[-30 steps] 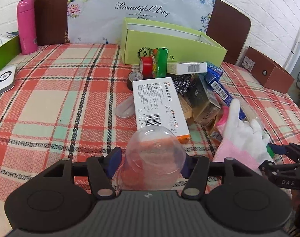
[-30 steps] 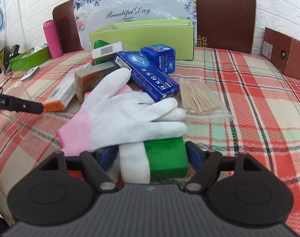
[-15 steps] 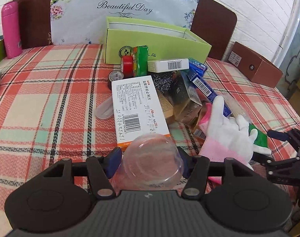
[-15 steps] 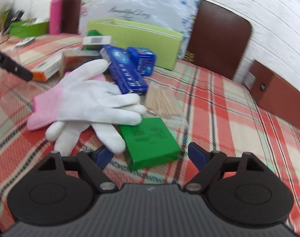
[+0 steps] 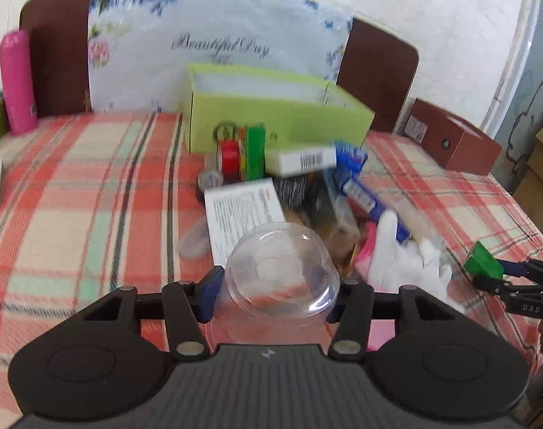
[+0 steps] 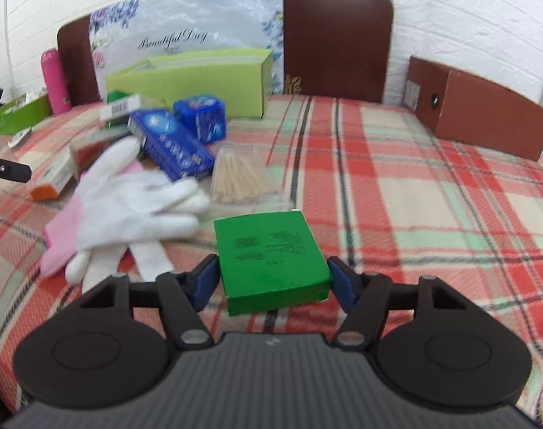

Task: Organize objects
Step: 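Lift the cup with the left gripper while the right gripper grasps the green box, then drop the cup and green box into the lime-green box with both grippers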

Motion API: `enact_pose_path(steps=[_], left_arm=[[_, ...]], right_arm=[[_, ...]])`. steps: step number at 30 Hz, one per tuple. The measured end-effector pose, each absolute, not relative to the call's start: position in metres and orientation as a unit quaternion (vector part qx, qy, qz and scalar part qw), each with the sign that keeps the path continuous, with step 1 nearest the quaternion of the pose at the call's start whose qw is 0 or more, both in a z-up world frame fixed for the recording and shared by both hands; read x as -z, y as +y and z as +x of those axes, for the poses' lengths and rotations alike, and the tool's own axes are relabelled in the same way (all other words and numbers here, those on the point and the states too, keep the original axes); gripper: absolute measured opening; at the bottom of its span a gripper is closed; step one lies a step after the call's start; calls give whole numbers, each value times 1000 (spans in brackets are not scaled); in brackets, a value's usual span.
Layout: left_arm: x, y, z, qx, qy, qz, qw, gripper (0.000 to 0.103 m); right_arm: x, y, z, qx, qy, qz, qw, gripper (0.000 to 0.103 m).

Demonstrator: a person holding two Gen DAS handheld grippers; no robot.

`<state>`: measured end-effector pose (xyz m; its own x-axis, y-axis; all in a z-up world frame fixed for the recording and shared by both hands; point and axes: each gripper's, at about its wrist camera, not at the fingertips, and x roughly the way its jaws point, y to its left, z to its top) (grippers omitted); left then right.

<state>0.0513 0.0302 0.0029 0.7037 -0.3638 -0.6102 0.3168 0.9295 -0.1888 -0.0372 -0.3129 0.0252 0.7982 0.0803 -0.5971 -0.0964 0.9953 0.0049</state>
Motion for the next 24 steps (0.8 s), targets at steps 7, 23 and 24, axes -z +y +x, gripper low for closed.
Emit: enact_pose_path(steps=[7,23,24], left_arm=[[-63,29,85,213,259,-52,941,56],[-78,-29,299,156,274,-54,947,57],[-70,-31,312,152,287,-51,945,57]], right_arm=[[-95,-301,6,-109,226,-2,968,65],[-107,-218,252,-140,259,0,956,65],[-99,-213,267,-136,272,-6,953,65]])
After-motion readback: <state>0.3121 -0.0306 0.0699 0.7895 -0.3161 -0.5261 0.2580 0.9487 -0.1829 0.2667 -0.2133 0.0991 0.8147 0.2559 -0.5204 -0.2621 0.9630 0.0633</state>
